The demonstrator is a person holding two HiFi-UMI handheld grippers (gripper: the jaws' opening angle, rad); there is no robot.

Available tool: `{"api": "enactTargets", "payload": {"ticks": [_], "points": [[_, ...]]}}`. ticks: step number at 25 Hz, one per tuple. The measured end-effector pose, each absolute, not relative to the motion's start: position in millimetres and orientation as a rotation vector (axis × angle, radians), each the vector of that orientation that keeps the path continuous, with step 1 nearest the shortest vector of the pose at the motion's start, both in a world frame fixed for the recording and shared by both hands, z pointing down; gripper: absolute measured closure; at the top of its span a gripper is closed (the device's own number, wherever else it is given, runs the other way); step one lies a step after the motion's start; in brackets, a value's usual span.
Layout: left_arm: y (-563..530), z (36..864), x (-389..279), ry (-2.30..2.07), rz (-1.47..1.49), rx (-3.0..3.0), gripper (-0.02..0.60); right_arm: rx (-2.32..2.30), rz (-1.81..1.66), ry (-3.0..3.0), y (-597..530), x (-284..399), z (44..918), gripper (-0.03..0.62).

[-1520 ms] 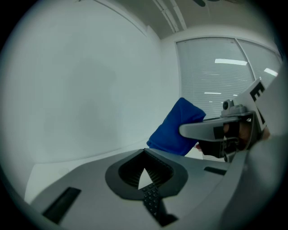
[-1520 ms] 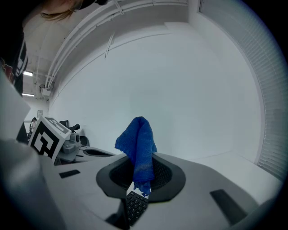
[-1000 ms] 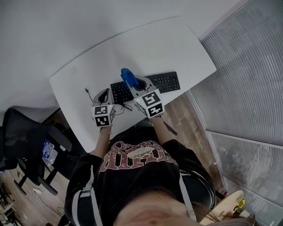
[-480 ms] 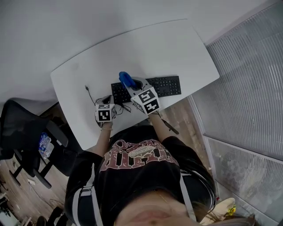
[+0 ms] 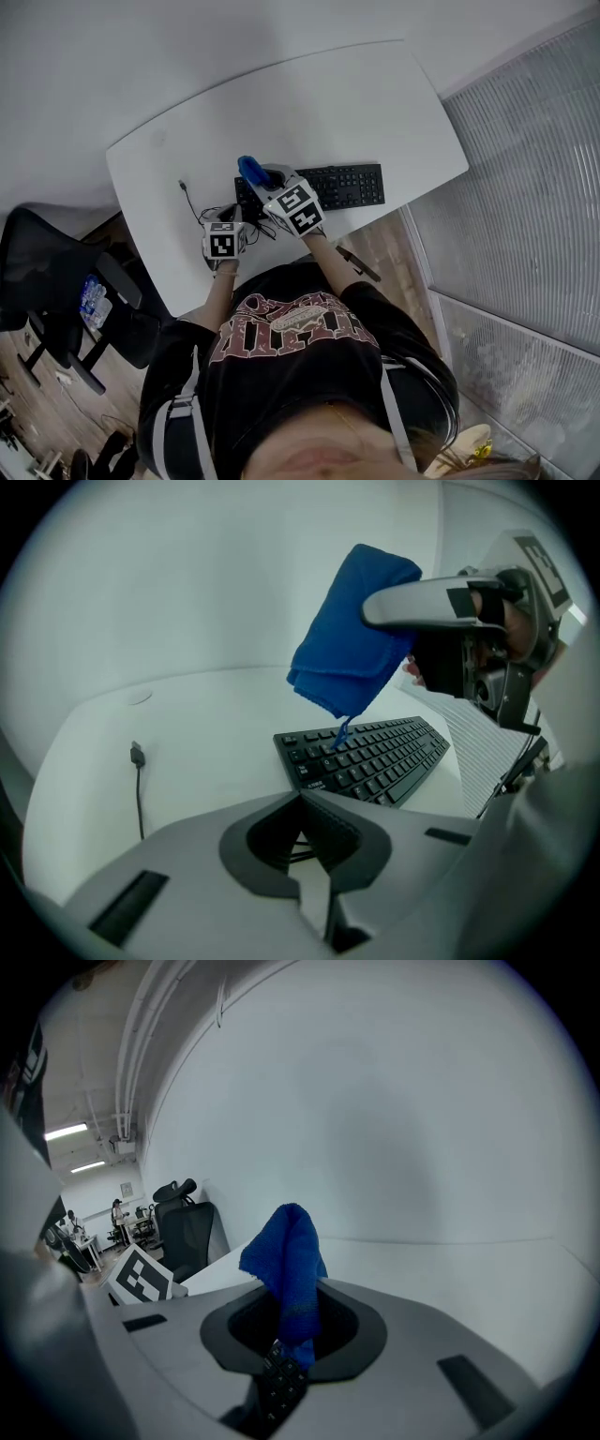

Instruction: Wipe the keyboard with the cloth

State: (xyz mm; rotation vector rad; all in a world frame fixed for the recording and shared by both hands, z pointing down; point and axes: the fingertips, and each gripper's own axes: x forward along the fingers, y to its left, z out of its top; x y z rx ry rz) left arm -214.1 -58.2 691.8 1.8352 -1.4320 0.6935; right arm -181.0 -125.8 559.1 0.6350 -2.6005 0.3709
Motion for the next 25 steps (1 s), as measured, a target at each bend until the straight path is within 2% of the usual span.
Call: {"api": "enactTargets", "payload": {"ticks": [13,25], "points": [[-59.6,692.5,-214.9,-1.421,0.652,1.816,0.545,0.503,0.569,-2.592,-125.4,-222.2,598.8,0.539],[-58.5,693.7,-215.8,-1.433,0.671,1.801,0.545,0.555,0.575,-2.514,-132.5,-207.3,630.7,0.539]]}}
